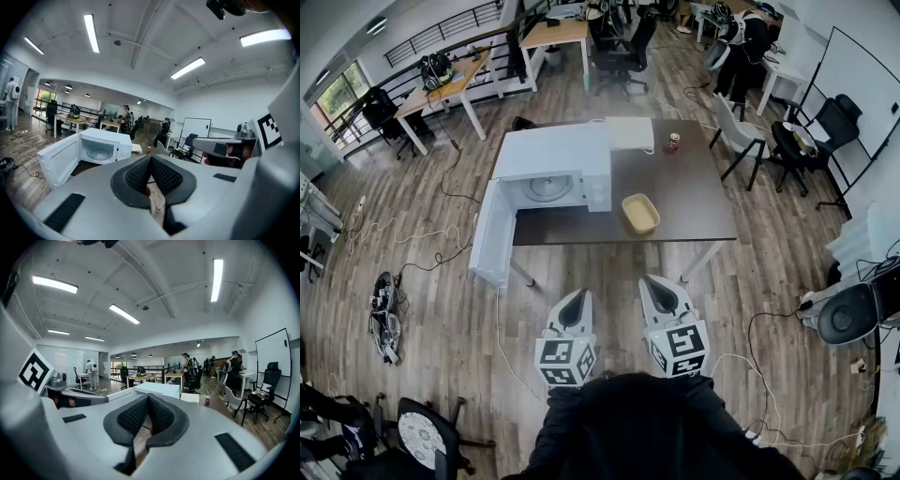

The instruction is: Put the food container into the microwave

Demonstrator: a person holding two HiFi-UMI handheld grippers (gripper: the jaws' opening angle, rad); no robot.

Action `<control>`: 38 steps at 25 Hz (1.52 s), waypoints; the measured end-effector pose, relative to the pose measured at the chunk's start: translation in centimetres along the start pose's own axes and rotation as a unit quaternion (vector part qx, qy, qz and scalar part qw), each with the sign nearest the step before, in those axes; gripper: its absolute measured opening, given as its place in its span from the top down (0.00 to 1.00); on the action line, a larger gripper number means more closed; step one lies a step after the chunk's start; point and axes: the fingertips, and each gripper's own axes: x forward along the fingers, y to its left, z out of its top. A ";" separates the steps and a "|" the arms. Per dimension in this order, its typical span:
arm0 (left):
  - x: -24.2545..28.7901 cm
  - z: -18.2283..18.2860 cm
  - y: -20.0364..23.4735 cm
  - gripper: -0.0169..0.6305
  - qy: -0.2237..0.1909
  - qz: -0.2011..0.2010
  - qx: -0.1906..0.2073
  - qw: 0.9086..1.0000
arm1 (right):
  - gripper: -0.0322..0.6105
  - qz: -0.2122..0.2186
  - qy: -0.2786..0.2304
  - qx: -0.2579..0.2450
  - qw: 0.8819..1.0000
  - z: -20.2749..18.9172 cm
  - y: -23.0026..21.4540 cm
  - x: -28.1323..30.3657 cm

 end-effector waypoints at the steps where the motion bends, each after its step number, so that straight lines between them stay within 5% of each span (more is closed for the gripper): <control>1: 0.1 0.0 0.0 0.92 0.000 0.000 0.000 1.000 | 0.91 0.000 0.000 -0.001 1.000 0.0 0.0 0.1; 38: -1.2 -6.4 7.3 0.92 0.066 -0.005 -0.053 0.996 | 0.91 0.010 0.091 0.010 0.996 -6.6 6.6 4.2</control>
